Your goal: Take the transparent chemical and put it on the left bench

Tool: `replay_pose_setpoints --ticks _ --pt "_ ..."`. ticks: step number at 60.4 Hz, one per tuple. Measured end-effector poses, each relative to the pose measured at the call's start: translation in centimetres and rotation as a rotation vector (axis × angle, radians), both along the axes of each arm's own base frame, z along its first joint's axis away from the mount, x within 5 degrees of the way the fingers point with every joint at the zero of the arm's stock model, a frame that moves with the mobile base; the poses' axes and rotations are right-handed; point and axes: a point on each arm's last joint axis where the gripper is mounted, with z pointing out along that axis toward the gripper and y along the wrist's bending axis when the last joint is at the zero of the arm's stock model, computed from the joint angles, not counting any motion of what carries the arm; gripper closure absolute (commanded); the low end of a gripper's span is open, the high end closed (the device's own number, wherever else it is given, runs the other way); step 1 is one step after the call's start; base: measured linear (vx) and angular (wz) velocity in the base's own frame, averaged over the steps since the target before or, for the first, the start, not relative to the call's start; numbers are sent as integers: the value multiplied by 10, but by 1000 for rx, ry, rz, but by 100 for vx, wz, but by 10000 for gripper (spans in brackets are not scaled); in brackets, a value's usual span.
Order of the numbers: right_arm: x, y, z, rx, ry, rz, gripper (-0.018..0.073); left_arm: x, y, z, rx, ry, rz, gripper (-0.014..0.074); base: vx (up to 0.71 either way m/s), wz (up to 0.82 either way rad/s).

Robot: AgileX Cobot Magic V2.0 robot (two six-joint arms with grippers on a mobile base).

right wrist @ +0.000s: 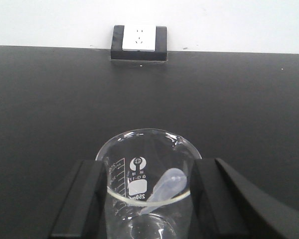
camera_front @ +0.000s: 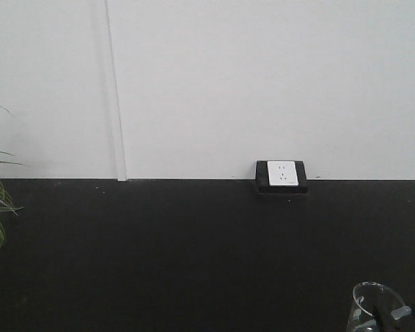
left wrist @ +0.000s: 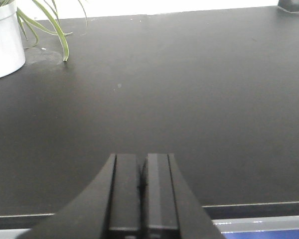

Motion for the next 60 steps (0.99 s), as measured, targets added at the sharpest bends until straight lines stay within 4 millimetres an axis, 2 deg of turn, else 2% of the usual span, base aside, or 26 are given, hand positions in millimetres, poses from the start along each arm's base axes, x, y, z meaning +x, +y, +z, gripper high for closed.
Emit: replay_pose_setpoints --ticks 40,52,60 --pt "2 1 -1 -1 -31 8 404 0 0 0 0 0 0 600 0 0" --pt "2 1 0 -6 -37 13 507 0 0 0 0 0 0 600 0 0" --pt "0 3 9 -13 -71 32 562 0 0 0 0 0 0 600 0 0"
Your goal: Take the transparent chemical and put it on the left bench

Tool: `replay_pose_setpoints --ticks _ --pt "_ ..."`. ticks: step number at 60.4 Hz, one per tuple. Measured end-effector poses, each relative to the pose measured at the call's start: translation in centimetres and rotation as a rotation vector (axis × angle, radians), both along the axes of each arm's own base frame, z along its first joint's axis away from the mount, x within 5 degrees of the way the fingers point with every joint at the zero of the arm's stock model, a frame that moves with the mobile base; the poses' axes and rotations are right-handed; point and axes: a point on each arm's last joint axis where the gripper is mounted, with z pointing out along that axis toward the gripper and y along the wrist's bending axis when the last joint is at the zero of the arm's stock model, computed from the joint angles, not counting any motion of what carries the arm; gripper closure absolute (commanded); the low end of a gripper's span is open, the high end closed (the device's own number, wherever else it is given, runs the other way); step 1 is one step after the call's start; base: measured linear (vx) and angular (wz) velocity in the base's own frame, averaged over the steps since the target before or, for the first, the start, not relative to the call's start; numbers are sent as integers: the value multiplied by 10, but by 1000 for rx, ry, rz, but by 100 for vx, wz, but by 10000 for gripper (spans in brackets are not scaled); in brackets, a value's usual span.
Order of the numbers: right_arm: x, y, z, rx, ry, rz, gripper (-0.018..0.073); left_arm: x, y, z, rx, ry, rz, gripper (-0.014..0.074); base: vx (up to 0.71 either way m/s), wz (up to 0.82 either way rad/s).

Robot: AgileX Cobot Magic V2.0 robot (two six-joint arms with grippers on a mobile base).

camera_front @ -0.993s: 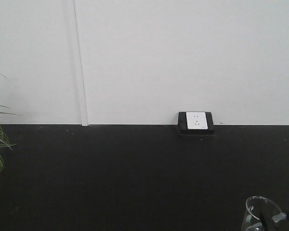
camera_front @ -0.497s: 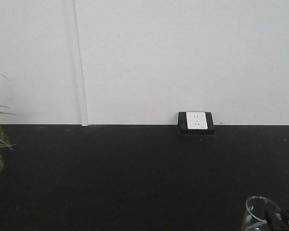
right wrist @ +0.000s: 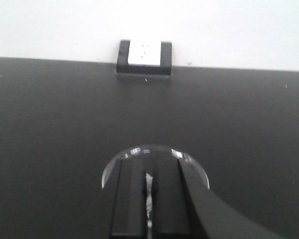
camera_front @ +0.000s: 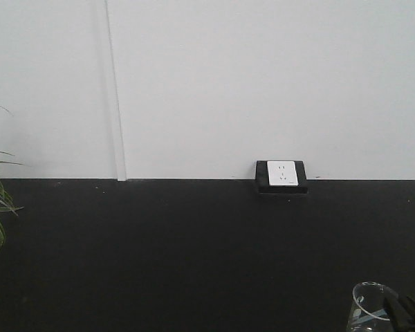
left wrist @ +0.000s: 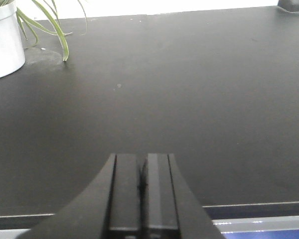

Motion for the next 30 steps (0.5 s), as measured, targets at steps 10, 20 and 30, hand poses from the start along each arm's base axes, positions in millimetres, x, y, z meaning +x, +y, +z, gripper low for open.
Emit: replay_pose_setpoints --ticks 10,20,30 --pt "-10 1 29 -9 -83 11 567 0 0 0 0 0 0 600 0 0" --pt "-29 1 55 -28 -103 16 565 0 0 0 0 0 0 600 0 0" --pt "-61 0 83 -41 -135 11 564 0 0 0 0 0 0 600 0 0"
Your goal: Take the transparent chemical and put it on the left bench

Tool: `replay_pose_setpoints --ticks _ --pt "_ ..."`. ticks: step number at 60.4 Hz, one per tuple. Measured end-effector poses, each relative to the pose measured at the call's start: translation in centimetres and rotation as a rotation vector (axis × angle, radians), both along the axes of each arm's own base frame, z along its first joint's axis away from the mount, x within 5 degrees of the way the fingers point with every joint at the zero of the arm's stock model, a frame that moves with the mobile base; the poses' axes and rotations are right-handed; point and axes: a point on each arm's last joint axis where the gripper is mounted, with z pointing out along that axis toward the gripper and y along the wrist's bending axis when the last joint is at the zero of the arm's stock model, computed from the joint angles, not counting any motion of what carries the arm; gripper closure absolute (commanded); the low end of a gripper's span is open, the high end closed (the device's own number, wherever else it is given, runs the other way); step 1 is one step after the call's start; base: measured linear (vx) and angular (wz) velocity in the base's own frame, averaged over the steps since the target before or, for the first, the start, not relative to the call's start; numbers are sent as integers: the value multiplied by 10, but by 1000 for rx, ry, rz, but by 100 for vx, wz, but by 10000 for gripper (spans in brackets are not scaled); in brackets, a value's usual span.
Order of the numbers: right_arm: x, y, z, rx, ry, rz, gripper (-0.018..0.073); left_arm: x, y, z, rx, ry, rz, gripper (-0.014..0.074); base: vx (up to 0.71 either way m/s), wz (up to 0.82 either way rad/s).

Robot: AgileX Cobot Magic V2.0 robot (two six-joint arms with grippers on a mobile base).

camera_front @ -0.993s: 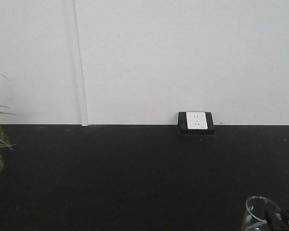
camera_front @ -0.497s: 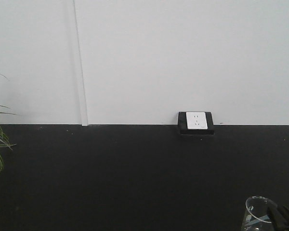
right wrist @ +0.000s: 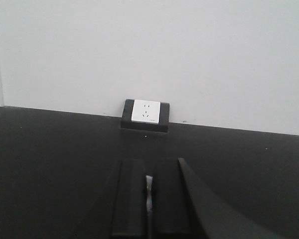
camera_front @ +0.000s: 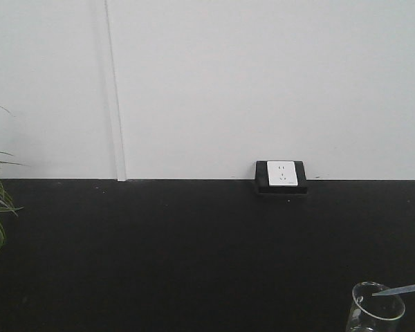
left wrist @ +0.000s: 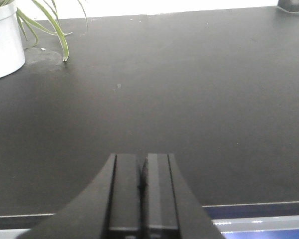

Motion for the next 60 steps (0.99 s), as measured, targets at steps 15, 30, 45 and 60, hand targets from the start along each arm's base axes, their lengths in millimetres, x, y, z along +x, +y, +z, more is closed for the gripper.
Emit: replay_pose_setpoints --ticks 15,30,45,60 --pt "-45 -3 9 -12 96 -25 564 0 0 0 0 0 0 600 0 0" --pt "-69 -5 15 -9 53 -45 562 0 0 0 0 0 0 600 0 0" --pt "-72 -6 16 -9 43 -46 562 0 0 0 0 0 0 600 0 0" --pt "-72 -6 16 -8 43 -46 562 0 0 0 0 0 0 600 0 0"
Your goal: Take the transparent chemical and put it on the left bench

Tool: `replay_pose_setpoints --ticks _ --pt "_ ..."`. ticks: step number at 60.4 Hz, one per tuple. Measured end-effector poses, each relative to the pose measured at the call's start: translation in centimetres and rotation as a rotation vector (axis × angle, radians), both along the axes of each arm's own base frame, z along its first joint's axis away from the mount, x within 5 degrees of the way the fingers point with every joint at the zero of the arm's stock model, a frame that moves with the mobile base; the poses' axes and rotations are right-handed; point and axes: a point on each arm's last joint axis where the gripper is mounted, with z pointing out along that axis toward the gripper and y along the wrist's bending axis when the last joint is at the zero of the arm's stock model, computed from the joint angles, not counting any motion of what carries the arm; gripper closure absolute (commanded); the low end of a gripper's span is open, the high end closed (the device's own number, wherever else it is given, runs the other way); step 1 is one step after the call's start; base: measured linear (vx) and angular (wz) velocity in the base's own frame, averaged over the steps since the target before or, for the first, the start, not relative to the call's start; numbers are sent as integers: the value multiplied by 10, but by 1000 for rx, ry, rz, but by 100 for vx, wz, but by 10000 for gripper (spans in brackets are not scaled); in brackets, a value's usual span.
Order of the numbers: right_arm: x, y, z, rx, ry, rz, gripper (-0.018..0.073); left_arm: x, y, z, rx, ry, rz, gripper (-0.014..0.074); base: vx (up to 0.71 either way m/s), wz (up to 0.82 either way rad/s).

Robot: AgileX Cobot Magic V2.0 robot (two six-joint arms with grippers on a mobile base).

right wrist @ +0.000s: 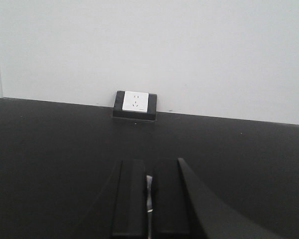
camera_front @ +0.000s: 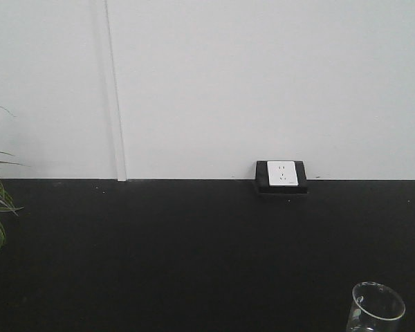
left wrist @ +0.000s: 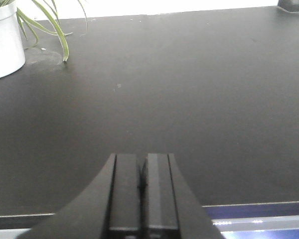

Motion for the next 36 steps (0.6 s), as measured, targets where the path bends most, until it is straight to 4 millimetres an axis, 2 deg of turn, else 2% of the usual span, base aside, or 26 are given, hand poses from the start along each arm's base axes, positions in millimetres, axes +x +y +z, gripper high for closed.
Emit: replay_pose_setpoints --ticks 36 --pt "0 0 0 0 3 -1 562 0 0 0 0 0 0 600 -8 0"
